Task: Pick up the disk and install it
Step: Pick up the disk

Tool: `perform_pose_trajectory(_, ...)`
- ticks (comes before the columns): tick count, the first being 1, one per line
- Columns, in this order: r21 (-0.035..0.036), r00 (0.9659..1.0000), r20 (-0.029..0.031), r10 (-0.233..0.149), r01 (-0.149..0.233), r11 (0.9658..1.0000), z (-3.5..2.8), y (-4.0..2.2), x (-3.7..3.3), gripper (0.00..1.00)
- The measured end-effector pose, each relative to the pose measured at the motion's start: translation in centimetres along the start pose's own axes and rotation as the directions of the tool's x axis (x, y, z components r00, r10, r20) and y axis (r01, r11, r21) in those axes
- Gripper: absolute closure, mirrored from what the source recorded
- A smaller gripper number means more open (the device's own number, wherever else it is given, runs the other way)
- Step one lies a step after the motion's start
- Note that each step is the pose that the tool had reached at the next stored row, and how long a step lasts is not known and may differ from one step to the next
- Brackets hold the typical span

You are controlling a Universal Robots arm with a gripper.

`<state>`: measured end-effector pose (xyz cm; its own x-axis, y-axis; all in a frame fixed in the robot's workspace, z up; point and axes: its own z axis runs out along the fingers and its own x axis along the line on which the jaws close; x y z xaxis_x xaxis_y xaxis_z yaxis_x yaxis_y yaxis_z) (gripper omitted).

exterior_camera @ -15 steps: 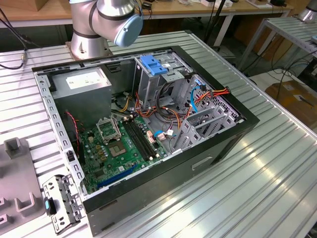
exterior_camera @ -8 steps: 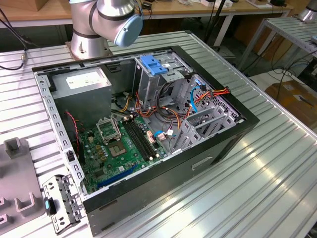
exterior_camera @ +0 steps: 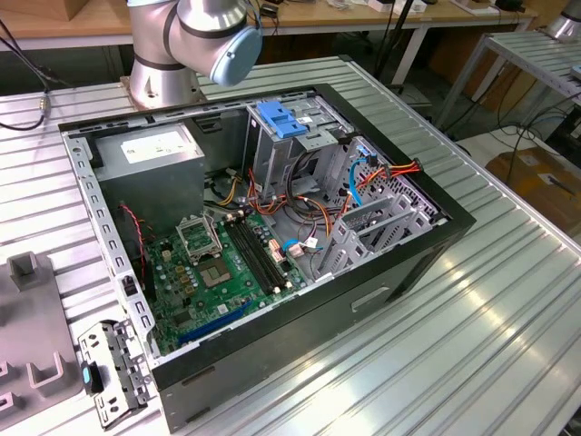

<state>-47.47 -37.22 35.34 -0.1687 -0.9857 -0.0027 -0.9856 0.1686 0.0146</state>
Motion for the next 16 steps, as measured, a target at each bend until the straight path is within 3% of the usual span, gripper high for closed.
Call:
perform_pose_trajectory(5, 0.0112, 0.9997, 0.0015, -0.025, 0.025, 0.9996, 0.27, 0.04, 0.03, 0.34)
perform_pose_trajectory(11, 0.0120, 0.9988, 0.0016, -0.049, 0.049, 0.9987, 1.16, 0.13, 0.55, 0.34)
perform_pose_trajectory(16, 0.0118, 0.9979, 0.0013, -0.065, 0.064, 0.9978, 2.21, 0.11, 0.59, 0.34)
